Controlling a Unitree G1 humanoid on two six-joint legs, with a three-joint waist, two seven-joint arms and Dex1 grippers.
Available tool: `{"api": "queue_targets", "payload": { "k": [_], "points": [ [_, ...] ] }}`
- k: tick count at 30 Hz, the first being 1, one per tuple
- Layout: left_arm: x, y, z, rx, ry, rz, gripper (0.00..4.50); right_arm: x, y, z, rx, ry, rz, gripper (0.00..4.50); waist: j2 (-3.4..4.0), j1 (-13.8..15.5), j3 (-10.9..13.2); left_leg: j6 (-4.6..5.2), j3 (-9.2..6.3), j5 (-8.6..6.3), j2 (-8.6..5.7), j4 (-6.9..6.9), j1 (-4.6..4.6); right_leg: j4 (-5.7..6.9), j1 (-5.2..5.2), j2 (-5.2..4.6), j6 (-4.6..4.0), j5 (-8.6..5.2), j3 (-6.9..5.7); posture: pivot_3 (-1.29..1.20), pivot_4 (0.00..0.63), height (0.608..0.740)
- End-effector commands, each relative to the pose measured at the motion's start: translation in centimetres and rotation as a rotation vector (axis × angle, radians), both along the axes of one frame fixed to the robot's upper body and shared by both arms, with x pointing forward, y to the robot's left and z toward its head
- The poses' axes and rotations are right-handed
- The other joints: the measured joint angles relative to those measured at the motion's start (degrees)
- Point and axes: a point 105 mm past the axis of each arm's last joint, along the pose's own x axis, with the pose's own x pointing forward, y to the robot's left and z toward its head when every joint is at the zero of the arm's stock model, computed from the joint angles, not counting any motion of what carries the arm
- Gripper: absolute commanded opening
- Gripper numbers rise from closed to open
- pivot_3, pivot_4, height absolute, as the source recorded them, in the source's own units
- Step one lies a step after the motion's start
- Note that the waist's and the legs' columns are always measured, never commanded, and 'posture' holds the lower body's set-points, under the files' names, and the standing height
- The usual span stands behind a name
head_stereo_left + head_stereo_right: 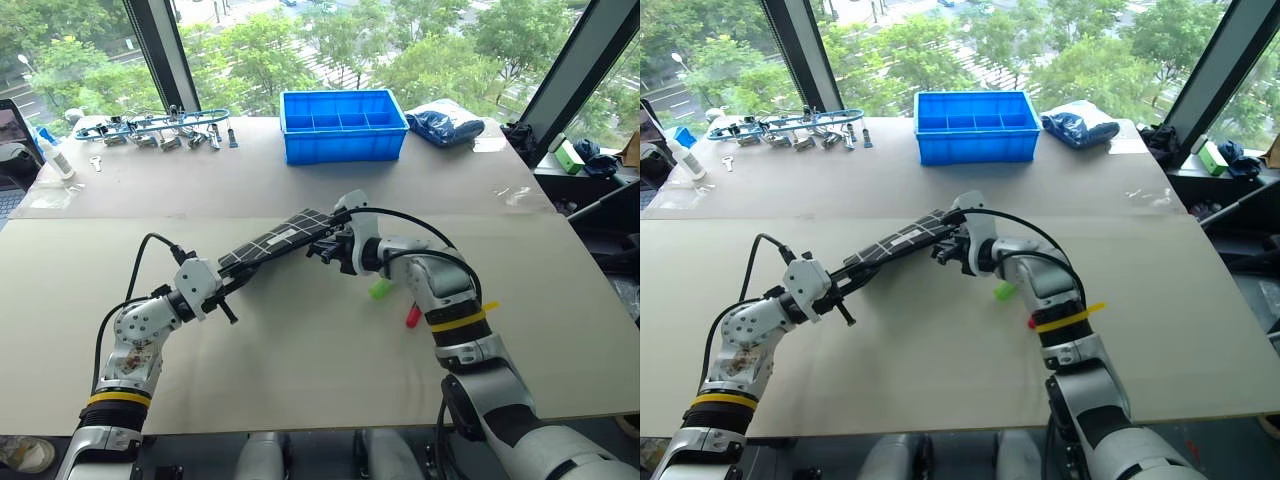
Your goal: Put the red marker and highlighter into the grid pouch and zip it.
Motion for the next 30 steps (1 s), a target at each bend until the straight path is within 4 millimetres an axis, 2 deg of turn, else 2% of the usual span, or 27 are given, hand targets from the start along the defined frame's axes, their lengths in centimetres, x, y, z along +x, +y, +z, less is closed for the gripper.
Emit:
{"api": "queue_targets", "payload": {
  "k": [1, 4, 8, 13, 18, 20, 22, 24, 25, 26, 30],
  "points": [
    [0.0, -0.2, 1.3, -0.015, -0.052, 0.003, 0.0, -0.4, 1.0, 1.8, 0.042, -0.056, 0.05, 0.05, 0.0, 0.02, 0.0, 0.0, 0.0, 0.0, 0.0, 0.0, 0.0, 0.01, 0.0, 0.0, 0.0, 0.0, 0.0, 0.0, 0.15, 0.74],
    [0.0, -0.1, 1.3, -0.019, -0.053, 0.007, 0.0, -0.8, 1.8, 1.9, 0.058, -0.033, 0.082, 0.05, 0.0, 0.02, 0.0, 0.0, 0.0, 0.0, 0.0, 0.0, 0.0, 0.01, 0.0, 0.0, 0.0, 0.0, 0.0, 0.0, 0.15, 0.74],
    [0.0, -0.2, 1.2, -0.019, -0.051, 0.006, 0.0, -4.4, 5.4, 1.9, 0.075, 0.01, 0.314, 0.05, 0.0, -0.04, 0.0, 0.0, -0.01, 0.0, 0.0, 0.0, 0.0, 0.02, 0.0, 0.01, 0.0, 0.0, 0.0, 0.0, 0.15, 0.74],
    [0.2, -0.5, 1.3, -0.022, -0.053, -0.002, 0.0, -6.3, 9.0, 4.4, 0.259, 0.147, 0.451, 0.05, 0.0, -0.3, 0.0, -0.02, -0.05, 0.01, 0.06, -0.01, 0.0, 0.05, -0.01, 0.08, -0.01, 0.0, -0.01, 0.0, 0.15, 0.74],
    [0.3, -0.5, 1.4, -0.022, -0.057, -0.005, 0.0, -6.9, 11.2, 5.7, 0.324, 0.228, 0.498, 0.05, 0.0, 0.24, 0.0, -0.04, -0.09, 0.02, 0.02, 0.01, 0.01, 0.05, 0.1, 0.02, -0.01, 0.01, -0.11, 0.0, 0.15, 0.74],
    [0.3, -0.5, 1.5, -0.023, -0.06, -0.003, 0.0, -6.5, 11.3, 5.2, 0.293, 0.222, 0.483, 0.05, 0.0, 0.28, 0.0, -0.05, -0.13, 0.03, -0.03, 0.0, -0.01, 0.04, 0.11, -0.06, 0.01, 0.02, -0.15, 0.0, 0.15, 0.74],
    [0.2, -0.5, 1.5, -0.024, -0.062, 0.001, 0.0, -5.0, 10.6, 4.1, 0.226, 0.174, 0.41, 0.05, 0.0, 0.1, 0.0, -0.05, -0.12, 0.03, -0.06, 0.01, -0.04, 0.03, 0.1, -0.06, 0.03, 0.03, -0.14, 0.0, 0.15, 0.74],
    [0.1, -0.4, 1.5, -0.026, -0.062, 0.004, 0.0, -3.8, 9.7, 3.3, 0.189, 0.136, 0.351, 0.61, 0.0, -0.08, 0.0, -0.05, -0.12, 0.03, -0.05, 0.0, -0.04, 0.04, 0.08, -0.03, 0.03, 0.03, -0.14, 0.0, 0.15, 0.74],
    [0.0, -0.4, 1.4, -0.026, -0.061, 0.006, 0.0, -3.9, 9.0, 3.1, 0.15, 0.09, 0.366, 0.78, 0.0, -0.14, 0.0, -0.05, -0.12, 0.03, -0.04, -0.01, -0.05, 0.04, 0.06, -0.01, 0.03, 0.03, -0.14, 0.0, 0.15, 0.74],
    [0.0, -0.4, 1.4, -0.026, -0.06, 0.007, 0.0, -4.1, 8.6, 3.0, 0.123, 0.06, 0.386, 1.21, 0.0, -0.17, 0.0, -0.06, -0.14, 0.03, -0.03, -0.01, -0.08, 0.05, 0.03, 0.01, 0.03, 0.03, -0.15, 0.0, 0.15, 0.74],
    [-0.1, -0.4, 1.3, -0.028, -0.058, 0.009, 0.0, -3.8, 6.0, 2.8, 0.071, 0.054, 0.377, 2.44, 0.0, 0.02, 0.0, -0.05, -0.16, 0.03, -0.05, 0.02, -0.11, 0.04, 0.05, -0.04, 0.04, 0.03, -0.16, 0.0, 0.15, 0.74]
  ]
}}
